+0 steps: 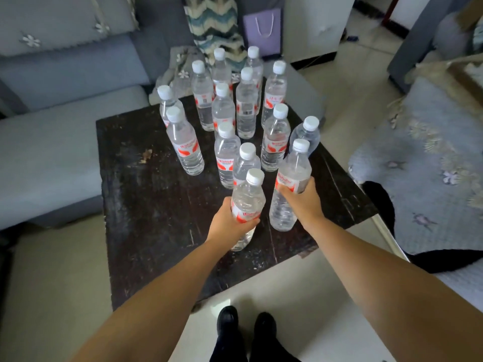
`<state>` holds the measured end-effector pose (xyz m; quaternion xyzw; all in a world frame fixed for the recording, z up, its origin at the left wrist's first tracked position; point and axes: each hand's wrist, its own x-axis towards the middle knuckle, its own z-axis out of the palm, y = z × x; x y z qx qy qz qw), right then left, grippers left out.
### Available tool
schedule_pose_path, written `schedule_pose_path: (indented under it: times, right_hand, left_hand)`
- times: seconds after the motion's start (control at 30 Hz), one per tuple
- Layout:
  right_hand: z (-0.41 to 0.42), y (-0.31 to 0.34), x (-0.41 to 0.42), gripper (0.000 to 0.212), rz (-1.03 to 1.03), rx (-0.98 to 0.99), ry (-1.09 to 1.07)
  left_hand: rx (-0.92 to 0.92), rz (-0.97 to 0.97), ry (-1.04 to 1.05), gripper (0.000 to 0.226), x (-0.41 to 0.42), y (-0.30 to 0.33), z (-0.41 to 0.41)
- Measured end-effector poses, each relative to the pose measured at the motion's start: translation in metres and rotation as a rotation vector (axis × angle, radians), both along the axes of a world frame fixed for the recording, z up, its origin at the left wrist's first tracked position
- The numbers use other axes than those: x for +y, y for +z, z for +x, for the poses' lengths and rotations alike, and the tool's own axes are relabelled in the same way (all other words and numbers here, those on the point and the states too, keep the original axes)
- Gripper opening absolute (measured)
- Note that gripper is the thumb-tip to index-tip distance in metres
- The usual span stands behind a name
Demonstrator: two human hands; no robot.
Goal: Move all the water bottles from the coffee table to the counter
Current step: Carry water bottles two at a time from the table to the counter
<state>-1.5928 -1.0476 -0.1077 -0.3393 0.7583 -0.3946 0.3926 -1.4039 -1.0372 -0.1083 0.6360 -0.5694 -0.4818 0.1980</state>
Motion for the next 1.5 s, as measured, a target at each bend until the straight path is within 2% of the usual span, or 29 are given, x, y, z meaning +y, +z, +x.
schedule_pose_path:
  times: [0.13, 0.33, 0.4, 0.47, 0.53, 0.63, 0.67, 0.73, 0.8, 0.9, 0.93, 1.1, 1.27, 1.33, 1.5]
  right_hand:
    - [-0.012, 0.004, 0.022, 0.072, 0.028, -0.05, -0.032]
    - [-0.04, 0.019, 0.063, 0.059, 0.05, -0.006, -0.164]
    - [-0.048, 0.025, 0.081, 0.052, 0.052, 0.036, -0.208]
    - [-0.053, 0.031, 0.105, 0.056, 0.04, 0.063, -0.285]
    - [-0.051, 0.04, 0.137, 0.06, 0.016, 0.064, -0.395]
    - [-0.042, 0.044, 0.189, 0.042, -0.019, 0.081, -0.544]
    - [-0.038, 0.043, 0.206, 0.044, -0.016, 0.077, -0.593]
    - [-0.028, 0.043, 0.236, 0.059, -0.003, 0.067, -0.662]
    - [-0.017, 0.038, 0.281, 0.073, 0.006, 0.047, -0.763]
    - [0.01, 0.043, 0.336, 0.074, 0.033, 0.038, -0.918]
    - [0.018, 0.044, 0.354, 0.074, 0.047, 0.048, -0.972]
    - [0.068, 0.043, 0.456, 0.077, 0.144, 0.089, -1.232]
    - [0.139, 0.041, 0.552, 0.066, 0.144, 0.049, -1.506]
    - [0.173, 0.041, 0.587, 0.064, 0.14, 0.054, -1.595]
    - [0.287, 0.037, 0.677, 0.076, 0.185, 0.05, -1.812]
  left_hand:
    - [-0.006, 0.032, -0.131, 0.071, 0.002, 0.01, -0.011]
    - [-0.011, 0.017, -0.347, 0.072, -0.014, 0.011, -0.039]
    - [-0.019, 0.018, -0.397, 0.09, -0.023, 0.003, -0.052]
    - [-0.023, 0.031, -0.468, 0.104, -0.027, -0.002, -0.066]
    - [-0.024, 0.049, -0.581, 0.101, -0.018, 0.008, -0.079]
    - [0.0, 0.041, -0.733, 0.091, 0.002, 0.018, -0.099]
    - [0.004, 0.043, -0.785, 0.09, 0.011, 0.018, -0.104]
    - [-0.004, 0.055, -0.872, 0.088, 0.029, 0.013, -0.116]
    - [-0.022, 0.023, -1.012, 0.078, 0.061, 0.013, -0.128]
    - [0.023, 0.043, -1.224, 0.043, 0.114, 0.022, -0.138]
    - [0.031, 0.047, -1.278, 0.04, 0.131, 0.022, -0.142]
    - [-0.052, -0.015, -1.571, 0.07, 0.226, 0.008, -0.162]
    - [-0.026, -0.053, -1.767, 0.055, 0.337, 0.037, -0.134]
    - [-0.016, -0.069, -1.877, 0.058, 0.379, 0.037, -0.119]
    - [-0.019, -0.098, -2.113, 0.062, 0.496, 0.038, -0.043]
